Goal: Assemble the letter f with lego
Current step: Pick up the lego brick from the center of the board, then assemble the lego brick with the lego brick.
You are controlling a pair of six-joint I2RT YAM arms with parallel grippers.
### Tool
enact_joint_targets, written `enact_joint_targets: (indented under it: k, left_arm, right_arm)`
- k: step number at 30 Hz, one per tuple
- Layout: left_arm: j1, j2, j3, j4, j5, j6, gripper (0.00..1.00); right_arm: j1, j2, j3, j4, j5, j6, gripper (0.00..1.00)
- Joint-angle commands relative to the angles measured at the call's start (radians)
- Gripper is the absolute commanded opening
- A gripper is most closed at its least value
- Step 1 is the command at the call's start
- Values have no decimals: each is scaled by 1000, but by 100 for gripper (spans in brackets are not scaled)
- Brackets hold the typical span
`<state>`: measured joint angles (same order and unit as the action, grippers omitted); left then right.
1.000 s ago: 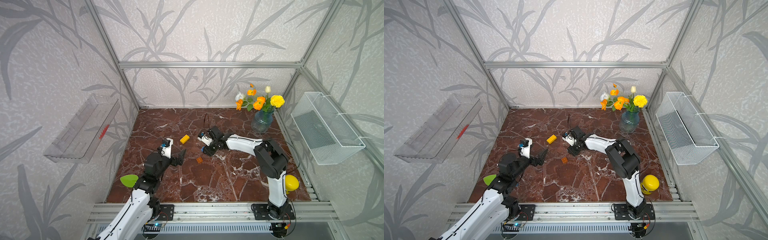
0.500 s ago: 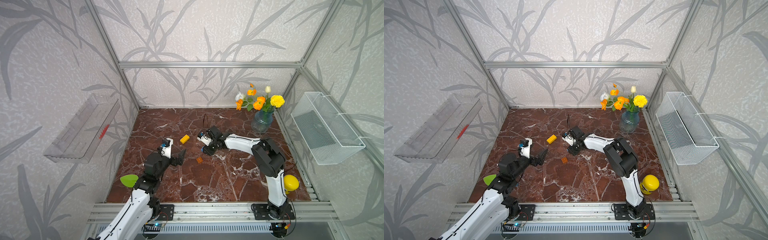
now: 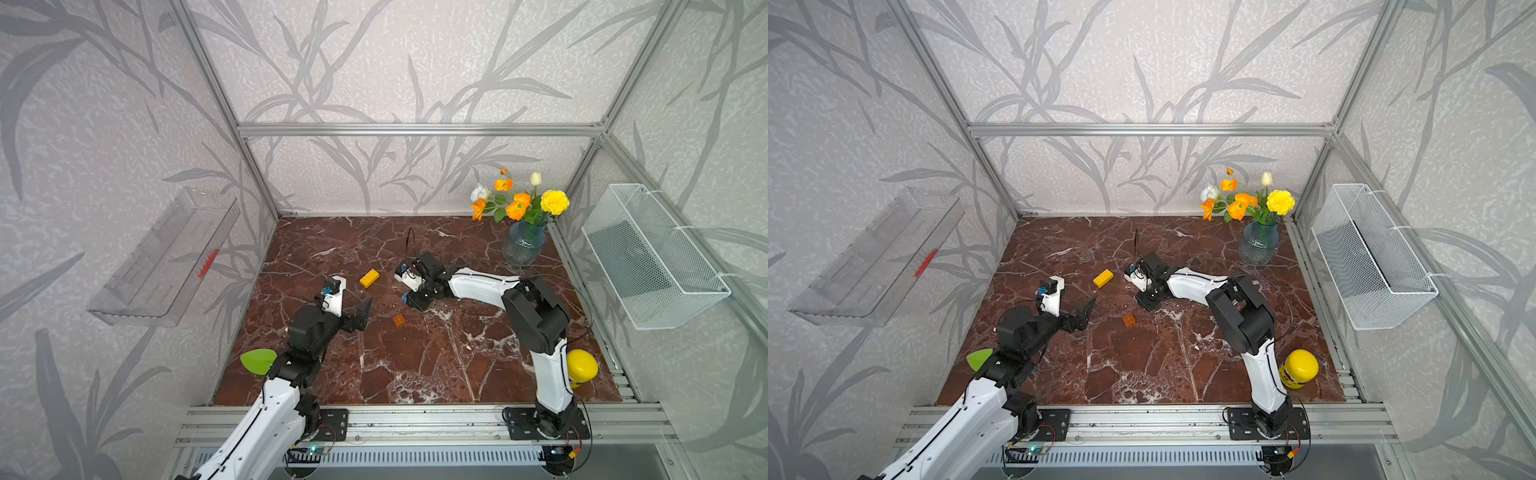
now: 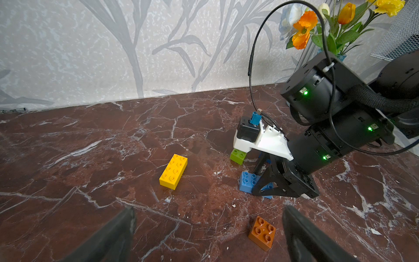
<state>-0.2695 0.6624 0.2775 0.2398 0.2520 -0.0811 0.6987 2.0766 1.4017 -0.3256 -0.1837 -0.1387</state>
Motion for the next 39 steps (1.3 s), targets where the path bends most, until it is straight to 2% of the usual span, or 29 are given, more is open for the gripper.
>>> enact_joint_targets:
  k: [1,15,32,39]
  left_arm:
    - [-4,-11,-3,6,-6,6,99]
    - [-4,-28,-7,5,0,5,99]
    - [-4,-31,-9,7,18,5,99]
    - [-5,4,0,26,101,18,99]
  right_arm:
    - [-1,-23,26,-33,14,16,27]
    - [-23,-151,111,-227,95,36,26]
    - [-114,-133,111,-196,145,68,25]
    - [-149,-129,83,-161,136,76,25]
